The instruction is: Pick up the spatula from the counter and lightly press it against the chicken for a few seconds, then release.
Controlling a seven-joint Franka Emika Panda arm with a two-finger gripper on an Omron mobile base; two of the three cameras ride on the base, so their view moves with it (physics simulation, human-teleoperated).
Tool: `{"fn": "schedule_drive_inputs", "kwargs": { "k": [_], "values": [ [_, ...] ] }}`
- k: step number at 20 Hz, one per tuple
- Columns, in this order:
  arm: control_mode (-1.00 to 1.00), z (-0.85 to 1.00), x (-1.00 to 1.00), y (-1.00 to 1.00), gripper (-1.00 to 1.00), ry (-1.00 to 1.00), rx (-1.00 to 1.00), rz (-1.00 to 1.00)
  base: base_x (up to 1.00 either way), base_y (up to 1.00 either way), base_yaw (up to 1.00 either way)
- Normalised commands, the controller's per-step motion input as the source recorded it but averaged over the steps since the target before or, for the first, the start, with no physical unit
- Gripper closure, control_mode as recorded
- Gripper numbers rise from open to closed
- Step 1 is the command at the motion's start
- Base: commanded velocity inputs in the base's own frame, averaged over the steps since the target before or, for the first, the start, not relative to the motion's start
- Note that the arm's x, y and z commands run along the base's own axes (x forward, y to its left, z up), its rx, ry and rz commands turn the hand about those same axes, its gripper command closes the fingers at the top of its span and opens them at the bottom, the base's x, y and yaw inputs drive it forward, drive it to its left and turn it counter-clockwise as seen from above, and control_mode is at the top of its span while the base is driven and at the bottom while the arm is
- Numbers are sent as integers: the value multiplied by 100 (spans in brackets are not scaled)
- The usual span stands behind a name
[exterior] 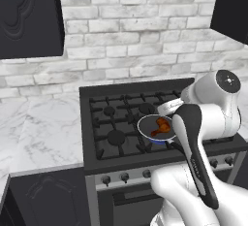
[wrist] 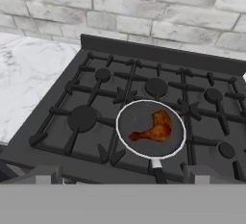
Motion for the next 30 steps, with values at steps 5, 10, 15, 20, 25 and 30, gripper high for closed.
{"fn": "schedule_drive_inputs", "kwargs": {
  "k": [5,10,15,20,25,30],
  "values": [
    [100,0,0,0,-100,0,0,0,0,0,0],
    [100,0,0,0,-100,0,0,0,0,0,0],
    [100,0,0,0,-100,0,0,0,-5,0,0],
    [100,0,0,0,-100,0,0,0,-46,-1,0],
    [100,0,0,0,-100,0,0,0,-55,-11,0],
    [100,0,0,0,-100,0,0,0,-49,-19,-1]
  ]
}}
